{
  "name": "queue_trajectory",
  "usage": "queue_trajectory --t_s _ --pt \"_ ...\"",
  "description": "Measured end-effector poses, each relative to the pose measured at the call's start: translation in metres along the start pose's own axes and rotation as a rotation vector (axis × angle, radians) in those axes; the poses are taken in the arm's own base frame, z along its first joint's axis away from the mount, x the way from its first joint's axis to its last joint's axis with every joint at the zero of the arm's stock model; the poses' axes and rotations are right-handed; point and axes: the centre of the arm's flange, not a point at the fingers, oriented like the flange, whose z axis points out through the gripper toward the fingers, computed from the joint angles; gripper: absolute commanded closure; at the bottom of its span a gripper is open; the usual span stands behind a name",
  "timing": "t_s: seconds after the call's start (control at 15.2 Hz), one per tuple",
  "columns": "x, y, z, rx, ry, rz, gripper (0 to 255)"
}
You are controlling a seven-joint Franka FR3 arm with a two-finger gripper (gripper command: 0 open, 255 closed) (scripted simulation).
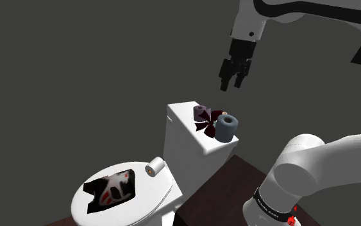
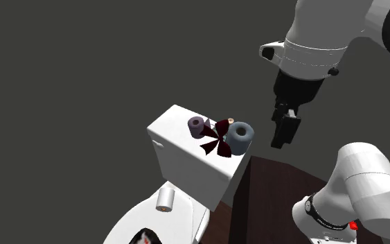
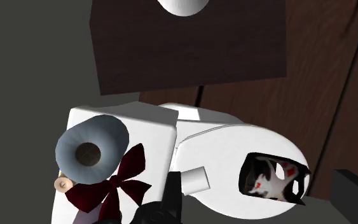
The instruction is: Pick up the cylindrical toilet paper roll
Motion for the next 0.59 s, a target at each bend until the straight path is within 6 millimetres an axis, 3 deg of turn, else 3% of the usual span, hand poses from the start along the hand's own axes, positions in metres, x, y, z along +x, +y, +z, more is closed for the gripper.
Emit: queue_trajectory --t_s 0.13,0.59 --pt "0.004 0.003 0.003 -0.002 -0.002 0.0 0" --pt "0.07 0.043 0.047 -0.026 -0.035 -0.005 0"
